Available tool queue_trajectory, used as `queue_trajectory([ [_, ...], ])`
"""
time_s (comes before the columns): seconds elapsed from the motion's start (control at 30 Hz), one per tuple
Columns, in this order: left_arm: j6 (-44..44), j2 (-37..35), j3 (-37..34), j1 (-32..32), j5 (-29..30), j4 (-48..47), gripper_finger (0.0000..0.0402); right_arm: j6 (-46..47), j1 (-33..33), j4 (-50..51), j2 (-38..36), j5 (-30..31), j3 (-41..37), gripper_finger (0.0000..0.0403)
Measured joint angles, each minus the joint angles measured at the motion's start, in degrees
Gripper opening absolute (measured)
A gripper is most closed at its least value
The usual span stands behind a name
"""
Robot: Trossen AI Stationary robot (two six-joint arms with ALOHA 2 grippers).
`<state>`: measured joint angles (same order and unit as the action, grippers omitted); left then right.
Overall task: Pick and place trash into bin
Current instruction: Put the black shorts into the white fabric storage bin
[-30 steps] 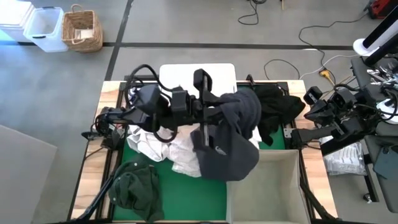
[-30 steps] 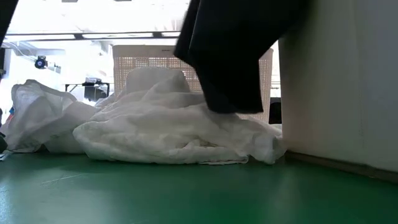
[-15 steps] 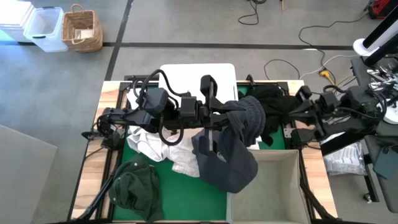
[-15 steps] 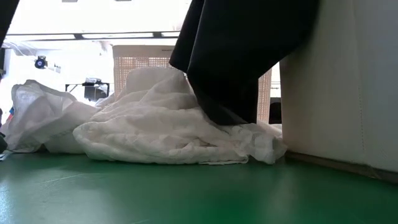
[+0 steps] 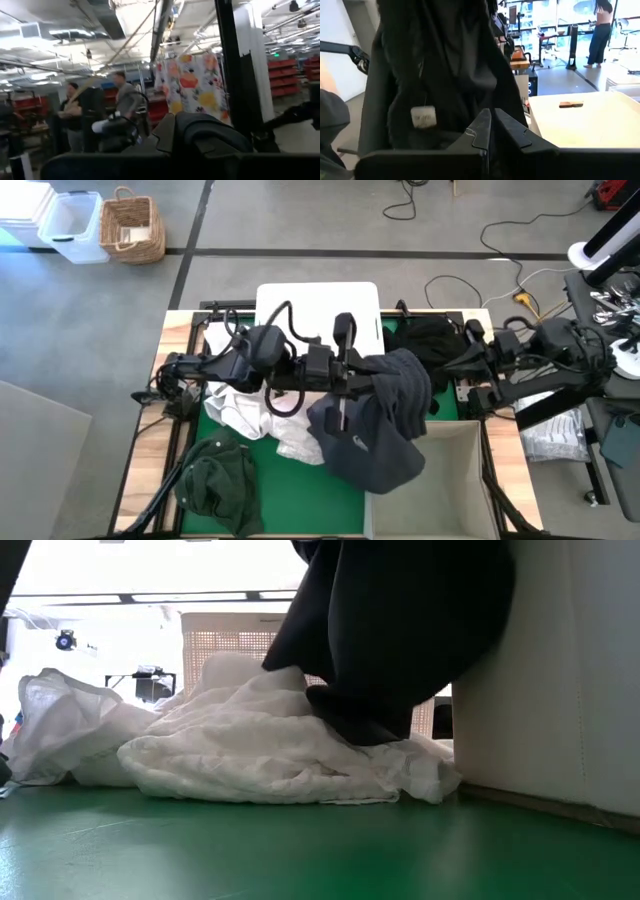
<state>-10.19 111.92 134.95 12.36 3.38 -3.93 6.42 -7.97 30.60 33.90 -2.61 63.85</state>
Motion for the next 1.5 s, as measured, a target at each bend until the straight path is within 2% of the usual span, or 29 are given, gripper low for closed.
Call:
queue_trajectory([
  [0.2,1.3,2.7,0.0,0.0,-2.0,-2.5,0.0000,-0.1,0.0,0.4,-0.6,-2.4,1.6,0.0013],
  [0.73,7.4,11.6,-0.1,-0.1,-13.0,-4.8,0.0000,0.0,0.0,2.7,-3.1,-2.3,1.5,0.0013],
  [0.9,8.5,13.4,-0.1,-0.8,-14.4,-3.7,0.0000,0.0,0.0,3.3,-3.4,-2.3,1.5,0.0013],
  [1.07,13.8,15.5,-0.1,-1.1,-14.5,-4.7,0.0007,0.0,0.0,3.8,-3.4,-2.3,1.5,0.0013],
  [1.23,15.5,16.1,-0.1,-1.5,-15.8,-9.3,0.0049,0.0,0.0,3.9,-3.5,-2.3,1.5,0.0013],
  [1.37,16.3,16.3,-0.1,-1.7,-16.0,-13.7,0.0114,0.0,0.0,4.1,-3.5,-2.3,1.5,0.0013],
  [1.5,21.7,16.3,-0.1,-1.9,-14.4,-18.2,0.0184,0.0,0.0,4.1,-3.5,-2.3,1.5,0.0013],
])
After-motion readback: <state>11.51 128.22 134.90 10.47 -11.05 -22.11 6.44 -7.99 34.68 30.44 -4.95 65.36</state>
